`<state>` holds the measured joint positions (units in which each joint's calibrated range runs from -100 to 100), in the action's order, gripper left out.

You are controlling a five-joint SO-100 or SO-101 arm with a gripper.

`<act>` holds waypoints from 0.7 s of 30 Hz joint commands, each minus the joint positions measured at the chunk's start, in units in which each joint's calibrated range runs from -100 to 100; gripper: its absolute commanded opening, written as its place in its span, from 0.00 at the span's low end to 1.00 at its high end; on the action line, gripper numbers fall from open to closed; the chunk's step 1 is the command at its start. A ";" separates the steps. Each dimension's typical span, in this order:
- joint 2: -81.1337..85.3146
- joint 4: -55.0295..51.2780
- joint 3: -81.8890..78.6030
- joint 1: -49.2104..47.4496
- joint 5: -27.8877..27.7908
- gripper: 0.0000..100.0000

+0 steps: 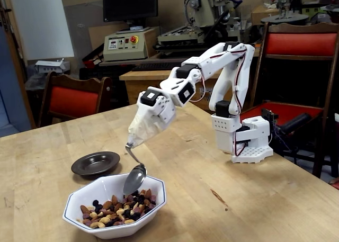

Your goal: Use spoon to take food

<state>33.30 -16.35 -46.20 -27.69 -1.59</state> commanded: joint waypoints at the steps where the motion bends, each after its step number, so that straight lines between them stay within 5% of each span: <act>1: -4.16 -0.09 9.57 -0.38 0.05 0.04; 14: -4.76 -13.37 2.75 -0.38 0.05 0.04; 21: -5.11 -11.71 2.75 -0.75 0.05 0.04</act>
<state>28.50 -28.67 -43.63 -27.84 -1.59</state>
